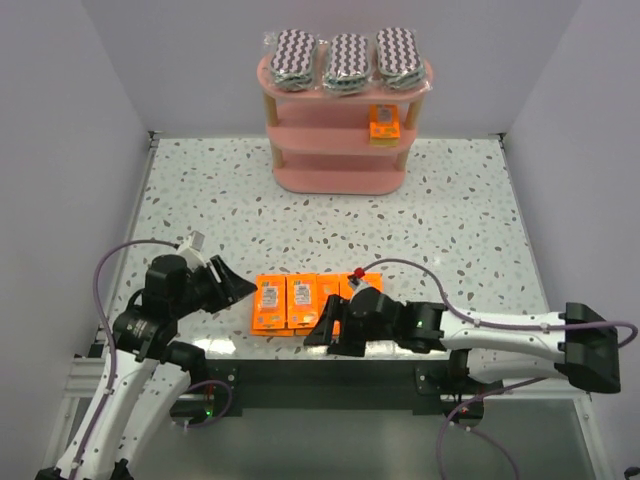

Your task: Place and organize the cleaning sponges onto the shelf

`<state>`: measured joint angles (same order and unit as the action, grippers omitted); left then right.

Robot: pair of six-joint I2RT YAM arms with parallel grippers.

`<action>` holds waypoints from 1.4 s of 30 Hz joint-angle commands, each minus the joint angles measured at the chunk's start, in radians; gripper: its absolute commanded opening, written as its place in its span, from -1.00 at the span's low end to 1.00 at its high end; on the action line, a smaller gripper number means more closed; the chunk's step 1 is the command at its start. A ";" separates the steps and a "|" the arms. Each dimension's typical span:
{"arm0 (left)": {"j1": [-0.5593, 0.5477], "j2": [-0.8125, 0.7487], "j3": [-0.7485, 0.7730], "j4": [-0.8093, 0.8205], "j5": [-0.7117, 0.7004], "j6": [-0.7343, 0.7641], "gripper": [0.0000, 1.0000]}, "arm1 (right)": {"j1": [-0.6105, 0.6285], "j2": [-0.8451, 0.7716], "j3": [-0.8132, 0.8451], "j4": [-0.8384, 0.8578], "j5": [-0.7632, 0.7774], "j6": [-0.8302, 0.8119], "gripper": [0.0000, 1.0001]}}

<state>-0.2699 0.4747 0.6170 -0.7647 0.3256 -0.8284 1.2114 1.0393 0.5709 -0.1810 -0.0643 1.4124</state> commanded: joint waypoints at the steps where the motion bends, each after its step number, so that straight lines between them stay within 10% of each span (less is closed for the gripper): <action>1: -0.002 -0.041 0.035 -0.056 -0.016 -0.018 0.10 | 0.098 0.077 0.038 0.146 0.177 0.098 0.54; 10: -0.002 -0.119 0.053 -0.150 -0.037 -0.035 0.10 | 0.244 0.198 -0.023 0.406 0.535 0.310 0.29; 28: -0.002 -0.111 0.066 -0.163 -0.040 -0.037 0.10 | 0.241 0.248 -0.081 0.273 0.713 0.582 0.08; 42: -0.002 -0.130 0.082 -0.176 -0.039 -0.052 0.10 | 0.212 0.159 -0.138 0.275 0.758 0.554 -1.00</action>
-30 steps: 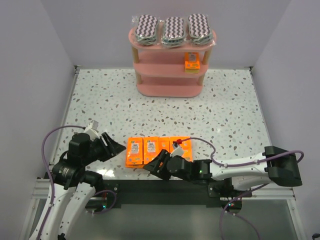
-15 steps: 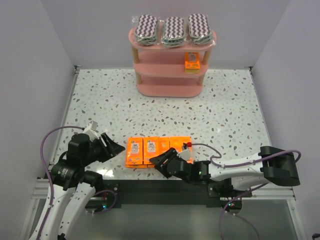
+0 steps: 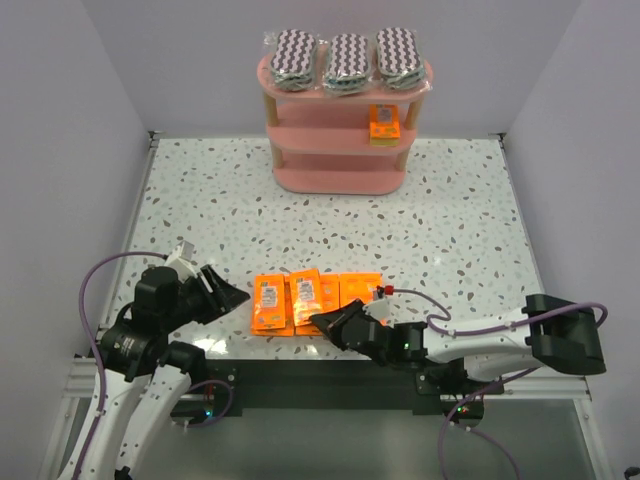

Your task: Place and organize the cleaning sponges onto the shelf

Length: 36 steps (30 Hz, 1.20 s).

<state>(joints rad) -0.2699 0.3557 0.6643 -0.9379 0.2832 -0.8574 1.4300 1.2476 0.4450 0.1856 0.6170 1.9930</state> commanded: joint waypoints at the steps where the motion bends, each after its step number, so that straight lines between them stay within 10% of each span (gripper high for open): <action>1: -0.002 -0.012 0.032 -0.001 0.005 -0.026 0.10 | -0.008 -0.086 -0.017 -0.090 0.079 -0.049 -1.00; 7: -0.002 -0.008 0.034 0.011 0.008 -0.029 0.10 | -0.031 -0.269 -0.011 -0.103 0.084 -0.152 -1.00; 13: -0.002 0.015 0.015 0.062 0.028 -0.028 0.09 | -0.326 -0.401 0.067 -0.068 -0.146 -0.429 -1.00; 20: -0.002 0.057 0.000 0.137 0.047 -0.034 0.09 | -0.757 -0.216 0.213 0.191 -0.642 -0.559 -1.00; 36: -0.002 0.129 0.011 0.191 0.033 -0.015 0.09 | -0.967 0.248 0.681 0.376 -0.879 -0.543 -1.00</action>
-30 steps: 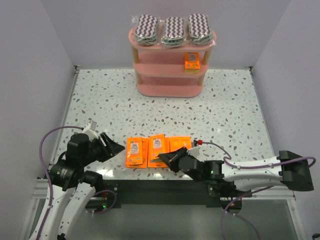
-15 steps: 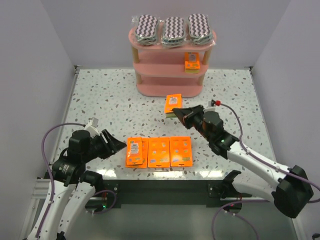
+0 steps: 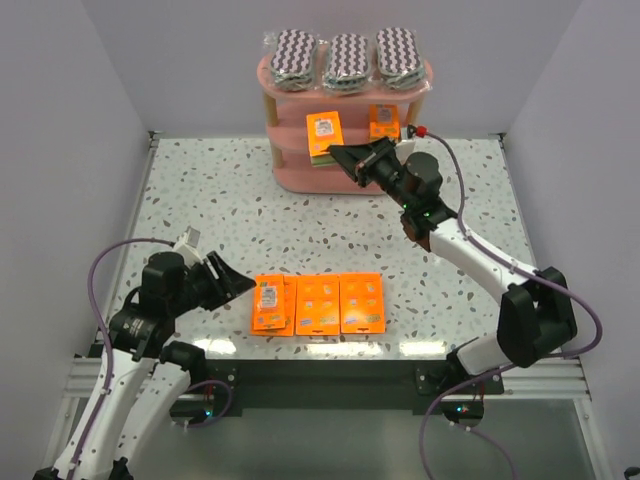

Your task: Place and organize the cleaning sponges onto the shelf

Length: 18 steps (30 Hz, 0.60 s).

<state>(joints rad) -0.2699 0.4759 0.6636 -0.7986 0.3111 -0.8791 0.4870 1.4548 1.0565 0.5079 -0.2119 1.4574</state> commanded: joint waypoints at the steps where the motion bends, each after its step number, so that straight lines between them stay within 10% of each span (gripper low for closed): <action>1: -0.002 0.009 0.008 0.058 0.005 0.005 0.09 | -0.031 0.059 0.101 0.047 -0.052 -0.003 -1.00; 18: 0.000 0.056 -0.001 0.094 -0.003 0.000 0.09 | -0.128 0.326 0.290 0.003 -0.061 -0.006 -1.00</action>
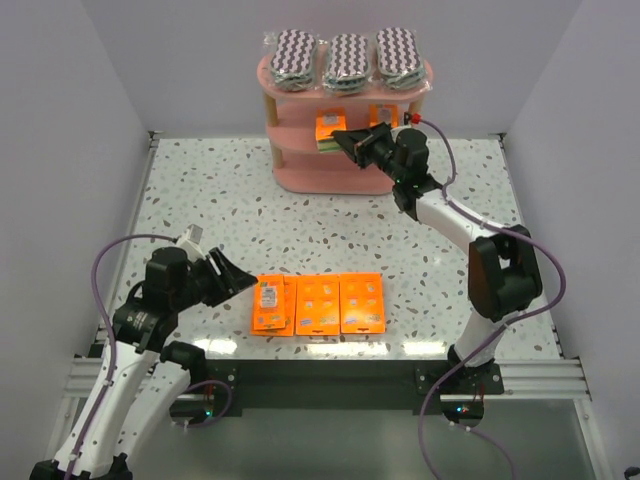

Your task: Place and organize the cleaning sponges onto the shelf

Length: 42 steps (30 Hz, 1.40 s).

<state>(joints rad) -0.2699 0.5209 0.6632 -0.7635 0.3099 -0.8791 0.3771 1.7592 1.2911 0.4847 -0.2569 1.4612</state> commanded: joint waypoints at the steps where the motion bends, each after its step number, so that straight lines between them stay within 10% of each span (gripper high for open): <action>1: -0.002 0.011 -0.001 0.062 -0.002 -0.003 0.09 | -0.026 0.032 0.065 0.019 -0.018 -0.012 -1.00; 22: -0.002 0.001 -0.011 0.072 -0.017 -0.043 0.09 | -0.098 0.131 0.140 -0.149 -0.019 -0.025 -1.00; 42: -0.002 -0.050 -0.011 -0.041 -0.031 -0.067 0.48 | -0.095 -0.154 -0.123 -0.162 -0.172 -0.056 0.37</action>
<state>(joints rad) -0.2699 0.4896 0.6399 -0.7532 0.2989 -0.9260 0.2794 1.7592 1.2476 0.3367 -0.3565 1.4342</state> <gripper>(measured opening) 0.734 0.663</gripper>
